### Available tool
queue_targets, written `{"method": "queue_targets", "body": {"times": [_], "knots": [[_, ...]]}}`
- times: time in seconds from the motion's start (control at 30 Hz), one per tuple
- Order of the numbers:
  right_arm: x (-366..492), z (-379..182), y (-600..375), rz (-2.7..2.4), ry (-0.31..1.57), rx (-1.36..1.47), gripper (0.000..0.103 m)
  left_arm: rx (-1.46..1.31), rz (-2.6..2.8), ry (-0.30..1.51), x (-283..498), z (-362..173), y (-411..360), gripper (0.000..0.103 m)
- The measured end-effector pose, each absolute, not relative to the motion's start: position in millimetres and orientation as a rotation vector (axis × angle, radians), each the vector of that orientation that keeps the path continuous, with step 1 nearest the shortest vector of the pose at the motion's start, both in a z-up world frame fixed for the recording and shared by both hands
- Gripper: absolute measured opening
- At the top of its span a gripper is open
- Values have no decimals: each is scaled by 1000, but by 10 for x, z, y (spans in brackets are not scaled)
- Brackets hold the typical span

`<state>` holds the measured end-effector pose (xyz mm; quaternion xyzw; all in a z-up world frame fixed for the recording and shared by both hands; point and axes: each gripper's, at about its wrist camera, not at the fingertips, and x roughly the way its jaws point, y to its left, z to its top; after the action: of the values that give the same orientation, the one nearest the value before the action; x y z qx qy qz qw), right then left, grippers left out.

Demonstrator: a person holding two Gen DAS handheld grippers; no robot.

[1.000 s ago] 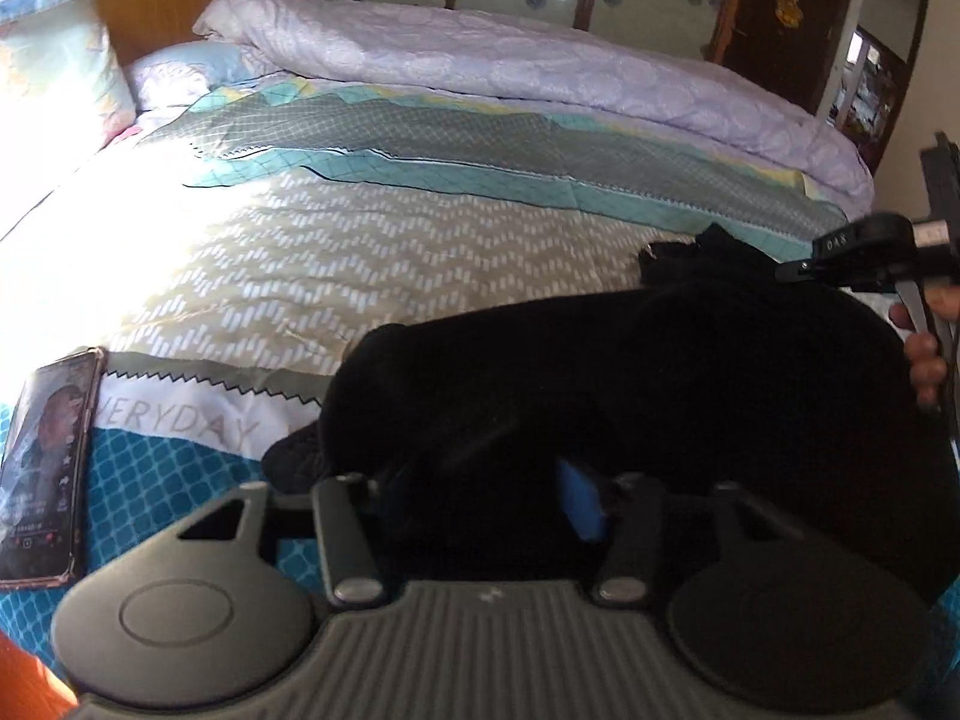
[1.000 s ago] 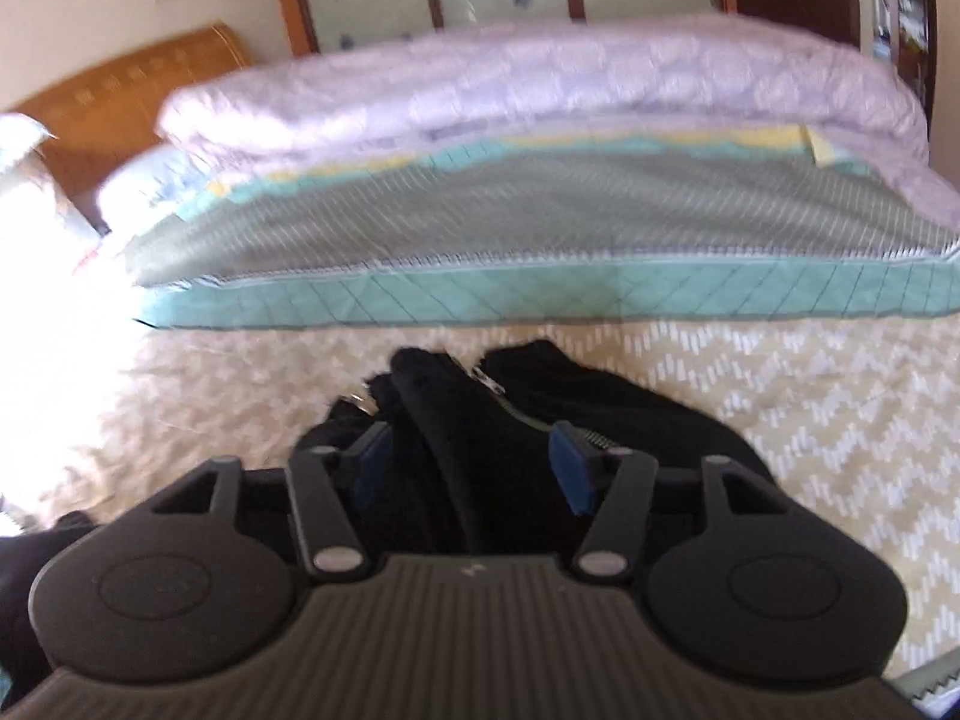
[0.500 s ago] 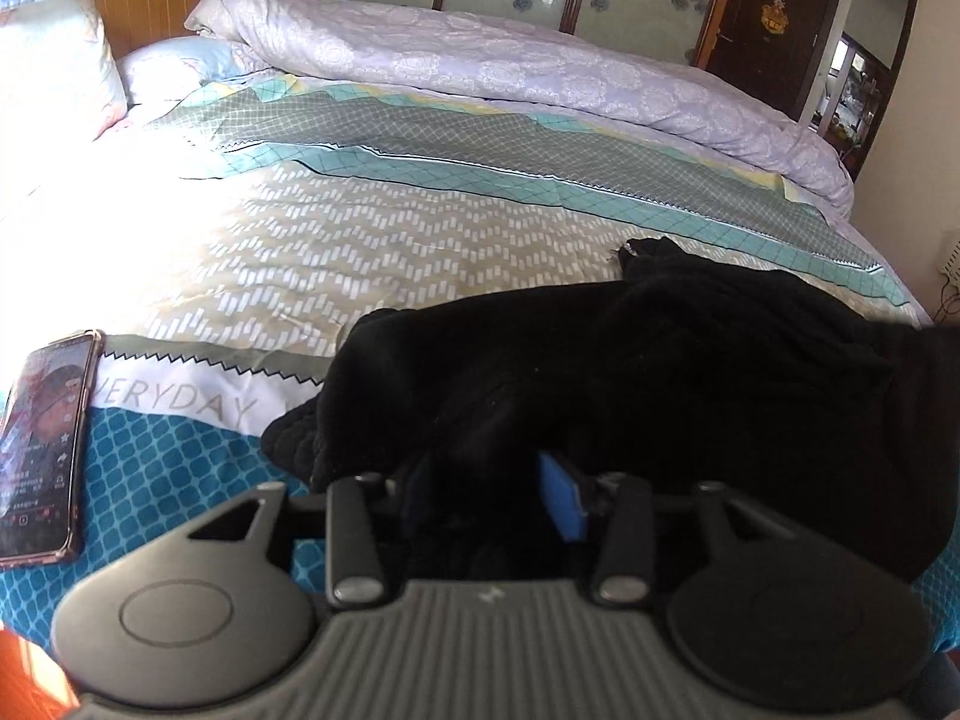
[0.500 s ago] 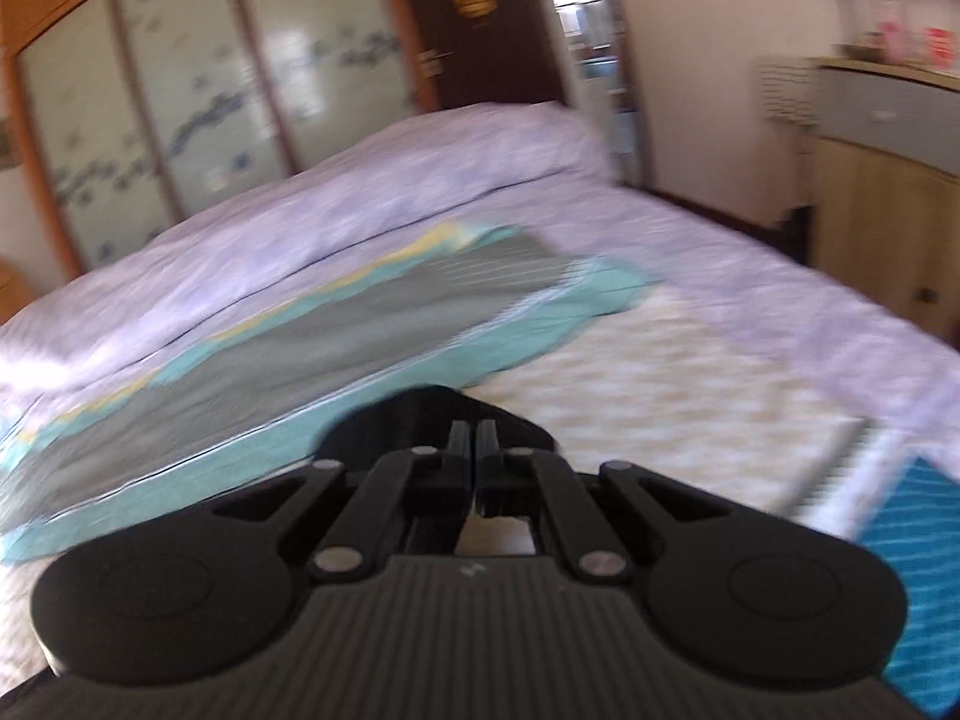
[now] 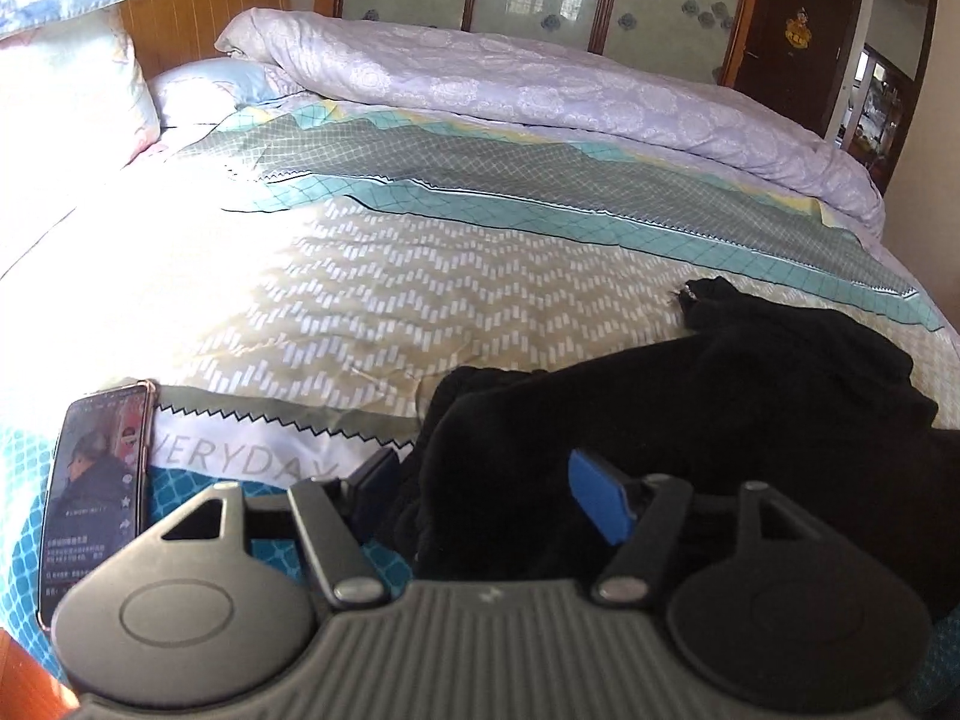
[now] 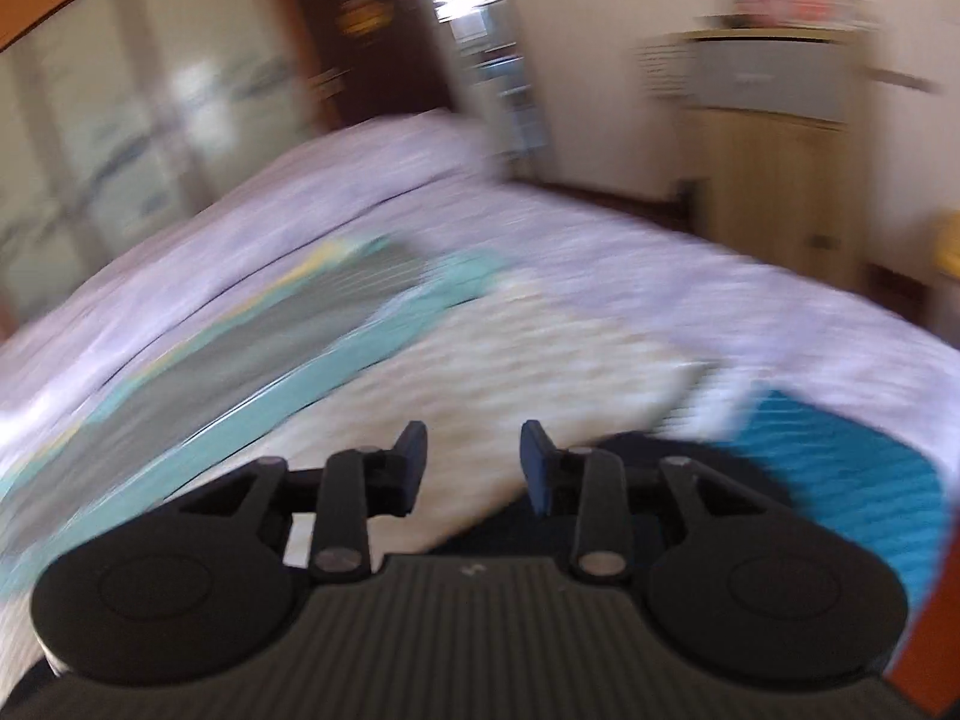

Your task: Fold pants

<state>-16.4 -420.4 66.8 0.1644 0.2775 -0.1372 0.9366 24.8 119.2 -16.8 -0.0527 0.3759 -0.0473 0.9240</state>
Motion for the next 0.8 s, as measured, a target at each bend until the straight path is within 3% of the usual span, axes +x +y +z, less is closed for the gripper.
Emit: {"method": "queue_targets", "body": {"times": [0.17,0.27,0.33,0.37,0.4,0.43,0.5,0.67,0.8], "knots": [[719,501,-2530,214,713,-3,69,-54,-155,754,338,-172,1045,66],[1154,173,-1797,343,800,-163,71,-1,-191,757,384,-191,973,67],[1392,-78,-1531,318,841,-264,67,24,-213,771,424,-230,951,60],[1508,-218,-1471,287,870,-328,50,34,-224,784,451,-257,946,45],[1590,-301,-1488,269,893,-359,11,37,-236,800,481,-282,946,34],[1644,-323,-1559,242,895,-361,10,34,-253,822,522,-312,954,17],[1536,-108,-1943,176,796,-268,7,31,-260,814,564,-295,974,13],[1085,777,-3388,-111,507,114,8,-14,-266,705,735,50,1024,10],[314,1141,-4454,-339,354,279,8,-1,-269,616,998,363,899,9]]}}
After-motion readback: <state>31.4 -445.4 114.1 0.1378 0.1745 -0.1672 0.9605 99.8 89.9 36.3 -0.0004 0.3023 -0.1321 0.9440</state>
